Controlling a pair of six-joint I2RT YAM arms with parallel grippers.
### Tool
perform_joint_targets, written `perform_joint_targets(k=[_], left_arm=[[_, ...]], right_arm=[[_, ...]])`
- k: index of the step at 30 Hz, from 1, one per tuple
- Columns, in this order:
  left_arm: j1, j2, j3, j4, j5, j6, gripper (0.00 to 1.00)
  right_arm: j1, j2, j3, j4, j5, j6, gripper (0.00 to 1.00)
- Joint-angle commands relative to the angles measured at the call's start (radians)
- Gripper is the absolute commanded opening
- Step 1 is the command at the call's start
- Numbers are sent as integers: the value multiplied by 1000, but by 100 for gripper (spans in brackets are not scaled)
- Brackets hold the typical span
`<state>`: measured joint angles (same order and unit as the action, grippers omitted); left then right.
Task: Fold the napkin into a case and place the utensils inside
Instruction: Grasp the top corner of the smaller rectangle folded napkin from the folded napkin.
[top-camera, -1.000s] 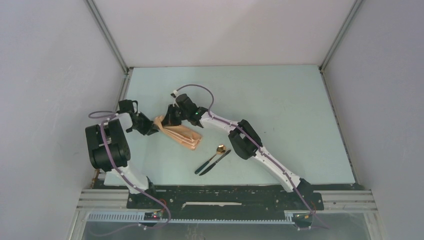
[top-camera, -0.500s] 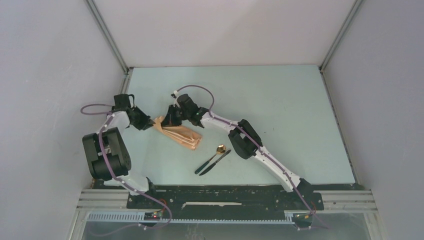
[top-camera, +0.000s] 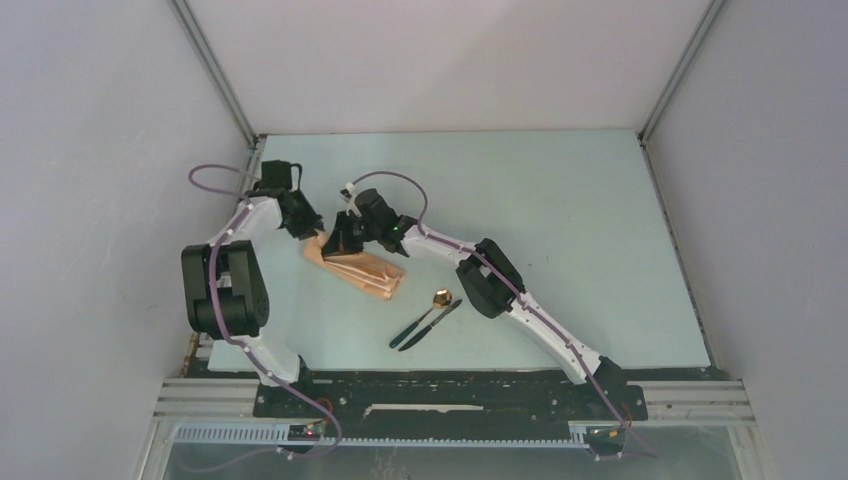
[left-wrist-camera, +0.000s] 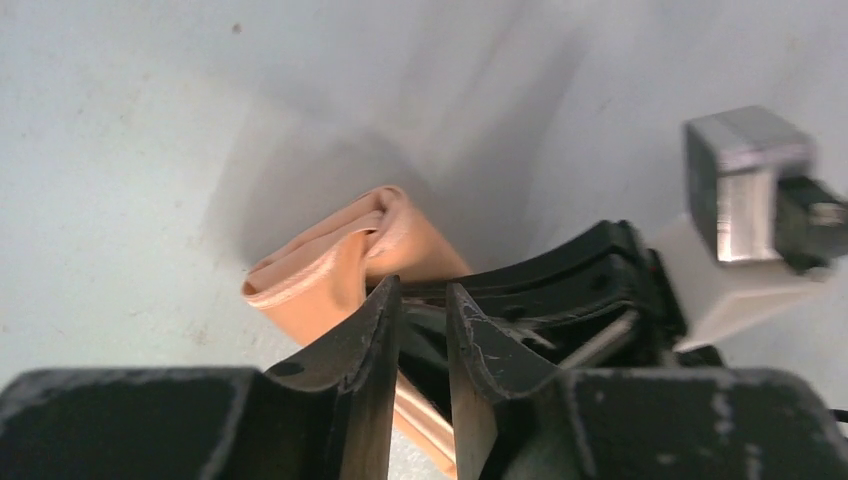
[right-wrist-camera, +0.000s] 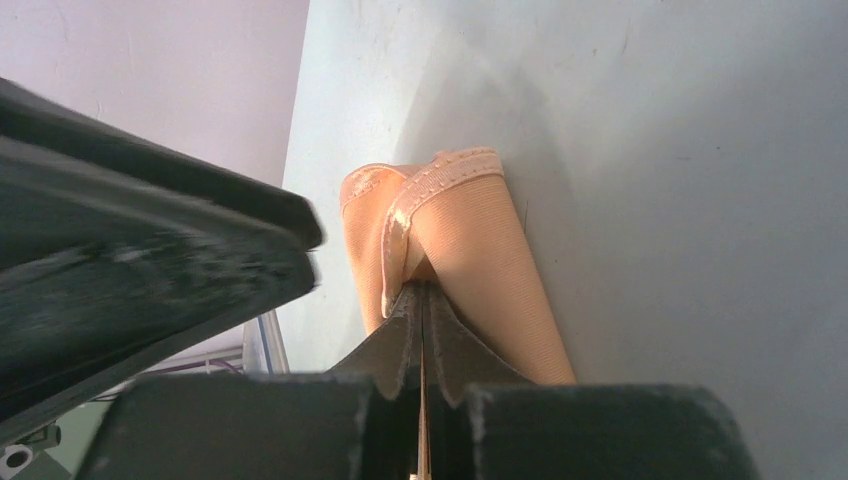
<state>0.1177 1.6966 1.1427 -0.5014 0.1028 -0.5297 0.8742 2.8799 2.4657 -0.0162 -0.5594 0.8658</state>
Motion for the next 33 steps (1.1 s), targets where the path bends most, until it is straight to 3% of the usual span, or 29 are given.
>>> perform_joint_targets(k=[1, 10, 16, 23, 33], left_arm=[[-53, 8, 116, -113, -135, 47, 31], [-106, 67, 215, -270, -304, 88, 32], [-193, 122, 289, -383, -389, 98, 45], [-238, 205, 347, -458, -485, 62, 43], [-242, 267, 334, -428, -529, 65, 42]], right_arm=[[-3, -20, -13, -38, 6, -25, 1], [-5, -34, -32, -23, 3, -21, 8], [-8, -33, -37, -23, 7, -15, 7], [-5, -37, -40, -22, 10, -14, 5], [-6, -44, -61, -14, 15, -9, 3]])
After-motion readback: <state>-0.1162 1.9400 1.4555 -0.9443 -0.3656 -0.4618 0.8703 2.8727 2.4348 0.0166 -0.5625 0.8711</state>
